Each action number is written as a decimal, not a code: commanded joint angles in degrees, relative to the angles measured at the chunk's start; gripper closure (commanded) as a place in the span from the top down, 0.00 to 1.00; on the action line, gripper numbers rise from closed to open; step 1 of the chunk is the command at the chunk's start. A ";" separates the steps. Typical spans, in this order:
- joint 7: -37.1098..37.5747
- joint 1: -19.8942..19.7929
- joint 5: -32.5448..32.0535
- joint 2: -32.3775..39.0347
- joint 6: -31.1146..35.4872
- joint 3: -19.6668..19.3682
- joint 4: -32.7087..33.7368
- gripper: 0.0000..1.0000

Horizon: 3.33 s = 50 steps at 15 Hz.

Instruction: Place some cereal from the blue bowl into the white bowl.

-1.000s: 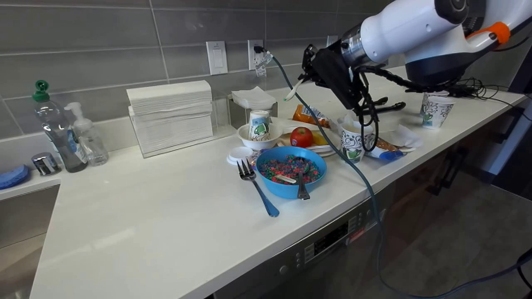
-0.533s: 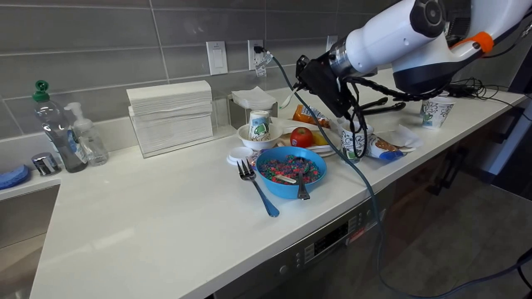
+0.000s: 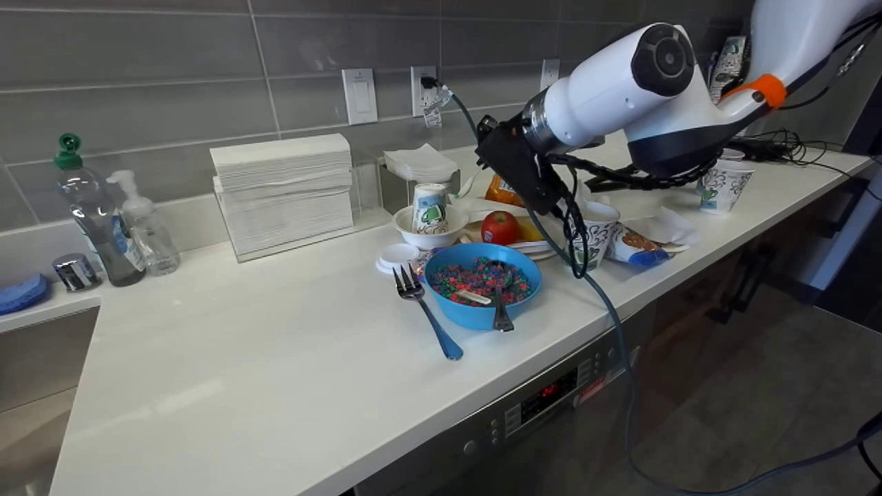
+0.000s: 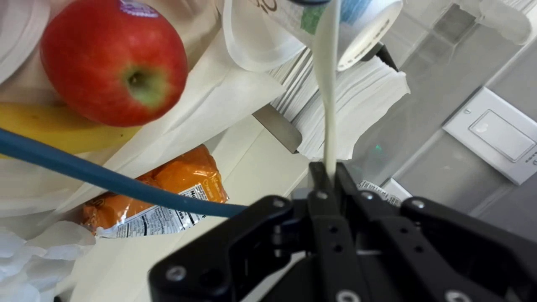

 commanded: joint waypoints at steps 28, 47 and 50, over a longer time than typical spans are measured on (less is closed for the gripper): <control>-1.46 29.11 39.89 -33.54 24.67 -32.47 8.10 0.01; -0.89 38.88 24.60 -32.53 41.58 -44.56 6.10 0.01; 0.19 39.23 23.49 -31.48 41.09 -44.33 7.00 0.01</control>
